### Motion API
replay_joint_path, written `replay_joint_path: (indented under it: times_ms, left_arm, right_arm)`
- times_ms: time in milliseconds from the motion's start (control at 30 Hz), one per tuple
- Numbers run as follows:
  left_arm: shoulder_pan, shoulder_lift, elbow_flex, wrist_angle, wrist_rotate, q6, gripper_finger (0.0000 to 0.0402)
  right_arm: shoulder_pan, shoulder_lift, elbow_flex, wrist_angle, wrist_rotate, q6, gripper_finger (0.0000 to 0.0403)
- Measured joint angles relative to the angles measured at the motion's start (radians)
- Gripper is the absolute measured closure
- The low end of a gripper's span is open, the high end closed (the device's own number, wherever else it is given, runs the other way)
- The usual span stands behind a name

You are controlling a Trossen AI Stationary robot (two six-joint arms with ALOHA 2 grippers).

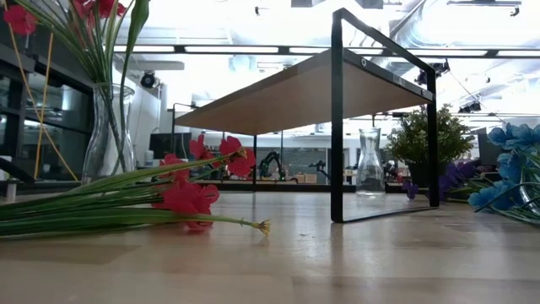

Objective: Pick and place flowers into a vace then onto a shelf
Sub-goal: Put the red flowers into the bottom transparent vase

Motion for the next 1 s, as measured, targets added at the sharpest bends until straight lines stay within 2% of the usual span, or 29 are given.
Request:
replay_joint_path:
  times_ms: [700, 833, 1000]
  left_arm:
    - [-0.008, 0.114, 0.000, 0.237, 0.165, 0.051, 0.0119]
    - [-0.069, 0.131, 0.000, 0.289, 0.138, 0.045, 0.0119]
    - [-0.196, 0.165, 0.000, 0.396, 0.107, 0.028, 0.0119]
  right_arm:
    - [0.000, 0.000, 0.000, -0.005, -0.014, -0.002, 0.0116]
    - [0.000, 0.000, 0.000, -0.018, -0.043, 0.000, 0.0116]
    - [0.000, 0.000, 0.000, -0.031, -0.049, 0.000, 0.0116]
